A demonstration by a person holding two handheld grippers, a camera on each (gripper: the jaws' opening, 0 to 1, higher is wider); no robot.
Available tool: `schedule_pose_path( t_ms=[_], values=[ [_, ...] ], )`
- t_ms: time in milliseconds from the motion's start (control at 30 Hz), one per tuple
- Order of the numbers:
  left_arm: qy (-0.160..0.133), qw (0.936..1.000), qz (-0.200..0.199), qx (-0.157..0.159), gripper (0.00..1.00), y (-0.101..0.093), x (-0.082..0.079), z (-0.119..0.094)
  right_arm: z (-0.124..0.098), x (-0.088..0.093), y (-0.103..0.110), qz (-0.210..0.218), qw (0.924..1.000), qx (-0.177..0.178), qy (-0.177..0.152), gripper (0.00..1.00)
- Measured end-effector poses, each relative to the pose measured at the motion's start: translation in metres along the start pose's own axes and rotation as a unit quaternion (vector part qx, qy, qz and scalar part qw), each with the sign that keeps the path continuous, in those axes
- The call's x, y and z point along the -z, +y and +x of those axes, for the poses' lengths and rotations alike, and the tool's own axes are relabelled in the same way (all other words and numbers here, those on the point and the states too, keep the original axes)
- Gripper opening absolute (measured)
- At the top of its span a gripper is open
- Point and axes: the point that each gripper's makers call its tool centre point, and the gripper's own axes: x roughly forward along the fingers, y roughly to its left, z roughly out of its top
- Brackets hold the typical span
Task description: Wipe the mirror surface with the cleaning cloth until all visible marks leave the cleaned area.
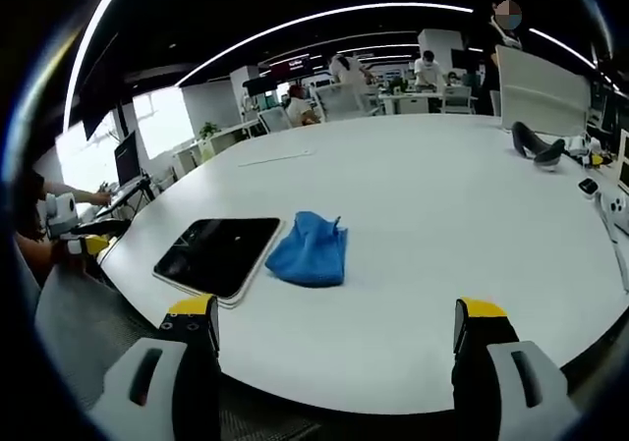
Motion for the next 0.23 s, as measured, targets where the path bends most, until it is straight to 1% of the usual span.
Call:
schedule_pose_path(
  t_ms=[233],
  values=[
    [0.003, 1.0000, 0.001, 0.000, 0.99, 0.0000, 0.0009, 0.0004, -0.0015, 0.0051, 0.0026, 0.003, 1.0000, 0.000, 0.004, 0.98]
  ],
)
